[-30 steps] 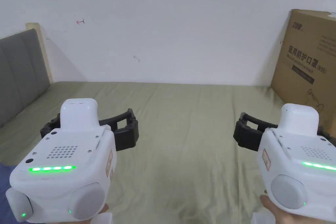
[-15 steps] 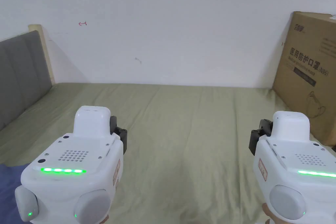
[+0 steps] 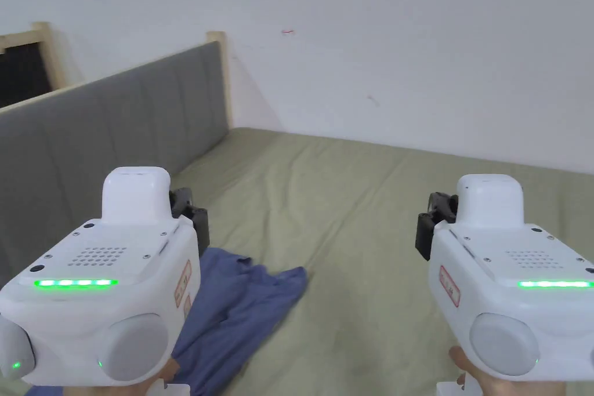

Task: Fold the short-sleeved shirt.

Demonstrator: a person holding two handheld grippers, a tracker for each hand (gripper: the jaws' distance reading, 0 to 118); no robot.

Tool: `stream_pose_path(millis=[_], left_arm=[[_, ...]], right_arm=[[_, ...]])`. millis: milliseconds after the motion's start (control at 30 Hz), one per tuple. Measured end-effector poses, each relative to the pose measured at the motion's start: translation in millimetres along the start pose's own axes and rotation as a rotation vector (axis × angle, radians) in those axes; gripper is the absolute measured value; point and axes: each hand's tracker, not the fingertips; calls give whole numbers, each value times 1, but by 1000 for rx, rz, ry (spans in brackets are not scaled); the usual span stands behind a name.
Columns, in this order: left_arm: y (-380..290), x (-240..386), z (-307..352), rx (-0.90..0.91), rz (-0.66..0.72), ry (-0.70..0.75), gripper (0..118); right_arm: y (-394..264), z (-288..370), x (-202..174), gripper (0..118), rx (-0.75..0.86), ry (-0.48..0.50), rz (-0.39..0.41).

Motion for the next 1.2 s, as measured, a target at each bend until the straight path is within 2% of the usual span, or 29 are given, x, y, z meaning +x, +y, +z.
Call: stream_pose_path(millis=[100,200,367,467,500,600,633,667,733,867,933,1000,1067,1133,1167,1200], left_arm=[[-4,-29,5,-22,22,46,0],[-9,-47,1,-44,40,79,0],[-25,-56,-23,-105,47,88,0],[-41,-60,-52,-199,87,40,3],[-48,-60,-61,-224,95,35,16],[-78,-62,-102,-323,144,22,93],[-92,-61,-120,-378,187,5,113],[-102,-62,-135,-418,224,-21,118],[-125,-56,-164,-490,226,-44,118],[-168,-31,-218,-652,69,-71,118],[-187,-17,-236,-723,71,-78,117],[-203,-9,-249,-765,135,-96,116],[-221,0,-259,-842,158,-147,109],[-241,14,-264,-895,40,-69,100],[-244,18,-263,-857,-44,-25,99],[-239,19,-259,-836,-19,-71,95]], right_arm=[[-8,-11,-35,0,-24,64,49],[-13,-19,-53,0,-48,135,25],[-20,-32,-62,0,-69,139,42],[-26,-42,-61,0,-100,140,6],[-29,-46,-60,0,-113,144,-5],[-39,-58,-58,0,-151,137,1],[-44,-63,-56,0,-167,133,14],[-48,-67,-55,0,-179,126,21],[-56,-76,-51,0,-206,120,24],[-74,-97,-41,0,-291,87,-1],[-83,-104,-35,0,-322,81,-22],[-92,-109,-30,0,-353,74,-31],[-100,-114,-25,0,-378,65,-28],[-104,-116,-20,0,-401,53,-29],[-106,-116,-18,0,-408,48,-33],[-108,-117,-15,0,-420,45,-41]])
